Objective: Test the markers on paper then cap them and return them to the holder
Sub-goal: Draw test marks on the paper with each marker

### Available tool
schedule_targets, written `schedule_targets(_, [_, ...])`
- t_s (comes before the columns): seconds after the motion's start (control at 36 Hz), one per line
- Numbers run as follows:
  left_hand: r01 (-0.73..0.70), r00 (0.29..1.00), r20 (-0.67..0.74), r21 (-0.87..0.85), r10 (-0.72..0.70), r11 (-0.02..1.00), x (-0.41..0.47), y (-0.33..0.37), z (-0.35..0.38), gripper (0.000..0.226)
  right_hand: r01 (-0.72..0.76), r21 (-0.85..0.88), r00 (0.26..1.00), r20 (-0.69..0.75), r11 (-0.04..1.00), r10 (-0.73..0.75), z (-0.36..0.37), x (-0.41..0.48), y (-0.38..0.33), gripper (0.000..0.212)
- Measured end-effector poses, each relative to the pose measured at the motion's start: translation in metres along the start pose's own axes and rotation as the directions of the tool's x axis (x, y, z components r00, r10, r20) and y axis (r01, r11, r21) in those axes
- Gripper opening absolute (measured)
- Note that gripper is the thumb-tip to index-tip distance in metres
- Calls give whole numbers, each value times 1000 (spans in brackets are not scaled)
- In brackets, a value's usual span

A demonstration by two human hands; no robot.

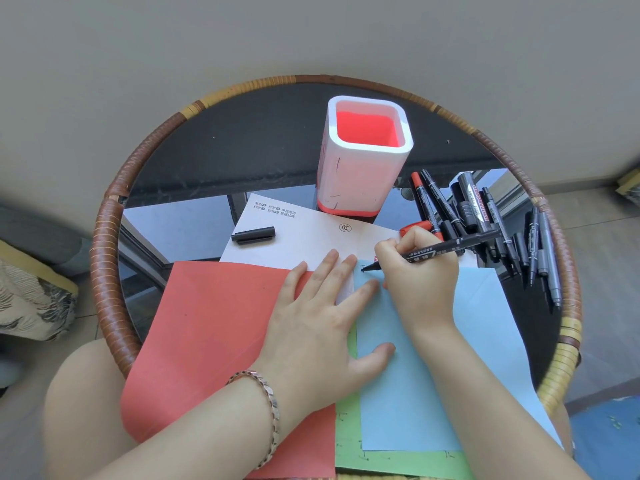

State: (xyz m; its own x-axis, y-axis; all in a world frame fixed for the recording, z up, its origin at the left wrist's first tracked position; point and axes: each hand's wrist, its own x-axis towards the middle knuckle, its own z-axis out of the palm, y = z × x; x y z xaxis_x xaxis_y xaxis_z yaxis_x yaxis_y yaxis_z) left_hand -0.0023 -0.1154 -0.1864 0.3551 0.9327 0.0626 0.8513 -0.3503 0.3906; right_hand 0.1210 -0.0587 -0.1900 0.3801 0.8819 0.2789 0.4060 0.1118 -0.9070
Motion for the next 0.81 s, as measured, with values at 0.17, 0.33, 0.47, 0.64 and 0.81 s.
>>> schedule_targets(0.17, [-1,1000,-2,-2,1,1000,0,0,0,72,-58,30,998,11,998,57,0,-1,-2,29])
schedule_targets(0.33, [-1,1000,-3,4,1,1000,0,0,0,72,-5,-7,1000,22,1000,5,0,-2,-2,35])
schedule_targets(0.47, [0,1000,-2,0,0,1000,0,0,1,72,-32,-7,998,-49,999,32,-2,-1,2,39])
schedule_targets(0.64, [-2,1000,-7,11,2,1000,0,0,1,73,-77,90,993,-82,993,84,-5,2,1,37])
schedule_targets(0.81, [-1,1000,-6,14,1,1000,0,0,0,75,-43,268,995,-78,962,67,-23,5,-12,30])
